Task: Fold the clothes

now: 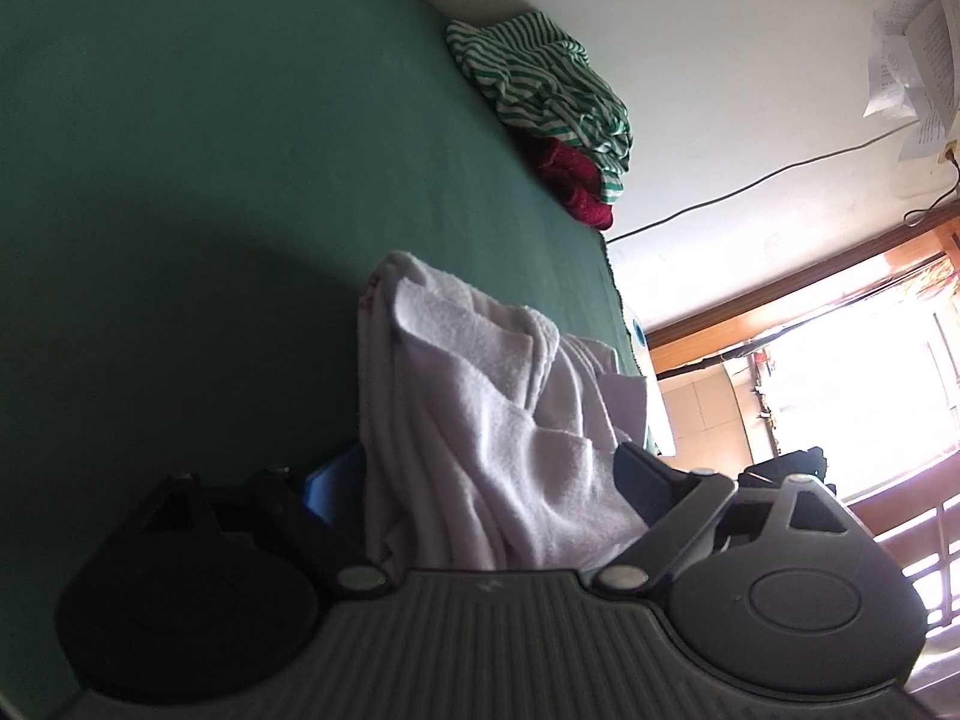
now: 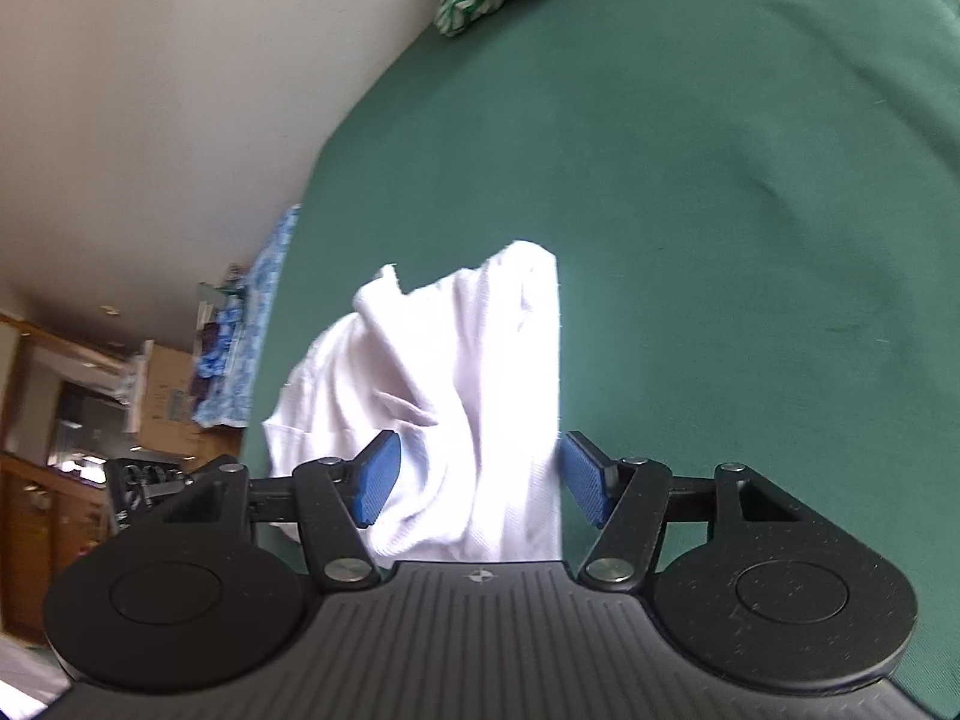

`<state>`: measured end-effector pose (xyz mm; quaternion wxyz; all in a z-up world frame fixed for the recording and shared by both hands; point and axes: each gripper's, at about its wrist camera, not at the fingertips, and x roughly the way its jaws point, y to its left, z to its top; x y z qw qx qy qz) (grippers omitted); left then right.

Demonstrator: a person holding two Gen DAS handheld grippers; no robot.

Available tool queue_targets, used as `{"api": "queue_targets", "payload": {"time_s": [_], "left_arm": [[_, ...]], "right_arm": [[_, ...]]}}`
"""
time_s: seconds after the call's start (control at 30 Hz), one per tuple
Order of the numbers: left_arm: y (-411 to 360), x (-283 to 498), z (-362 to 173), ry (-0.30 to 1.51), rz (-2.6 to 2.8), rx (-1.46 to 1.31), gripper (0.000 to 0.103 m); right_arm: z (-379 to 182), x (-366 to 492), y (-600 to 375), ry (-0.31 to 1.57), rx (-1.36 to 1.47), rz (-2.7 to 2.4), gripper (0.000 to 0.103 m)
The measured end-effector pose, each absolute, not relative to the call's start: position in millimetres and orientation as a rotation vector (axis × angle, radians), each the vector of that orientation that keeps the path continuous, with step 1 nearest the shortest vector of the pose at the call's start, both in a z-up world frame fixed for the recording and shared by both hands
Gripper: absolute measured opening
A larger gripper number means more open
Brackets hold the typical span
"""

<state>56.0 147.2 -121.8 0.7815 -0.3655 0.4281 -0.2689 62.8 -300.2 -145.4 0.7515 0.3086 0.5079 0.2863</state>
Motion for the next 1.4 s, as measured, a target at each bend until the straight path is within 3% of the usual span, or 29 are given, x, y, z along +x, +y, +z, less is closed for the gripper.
{"api": "queue_targets", "payload": {"time_s": [0.13, 0.3, 0.43, 0.5, 0.57, 0.63, 0.77, 0.87, 1.13, 1.4], "left_arm": [[137, 57, -121, 0.921, -0.604, -0.767, 0.101], [126, 57, -119, 0.912, -0.624, -0.747, 0.099], [125, 51, -122, 0.9, -0.599, -0.734, 0.081], [127, 49, -126, 0.903, -0.586, -0.747, 0.065], [133, 47, -133, 0.914, -0.56, -0.803, 0.039], [136, 45, -138, 0.904, -0.533, -0.868, 0.028], [130, 33, -136, 0.871, -0.469, -0.866, 0.027], [124, 27, -131, 0.861, -0.401, -0.884, 0.023], [141, 59, -52, 0.769, -0.354, -0.763, 0.019], [233, 197, 40, 0.628, -0.304, -0.566, 0.019]], "right_arm": [[-149, 70, -301, 1.105, 0.706, 0.671, 0.06], [-152, 77, -300, 1.104, 0.738, 0.713, 0.058], [-151, 77, -294, 1.082, 0.708, 0.762, 0.058], [-152, 77, -292, 1.077, 0.709, 0.773, 0.054], [-152, 78, -293, 1.08, 0.707, 0.781, 0.051], [-154, 80, -295, 1.098, 0.716, 0.78, 0.046], [-156, 83, -303, 1.156, 0.744, 0.772, 0.039], [-155, 85, -305, 1.196, 0.736, 0.749, 0.026], [-91, 131, -265, 1.167, 0.669, 0.876, 0.023], [-5, 244, -164, 0.925, 0.596, 0.93, 0.023]]}}
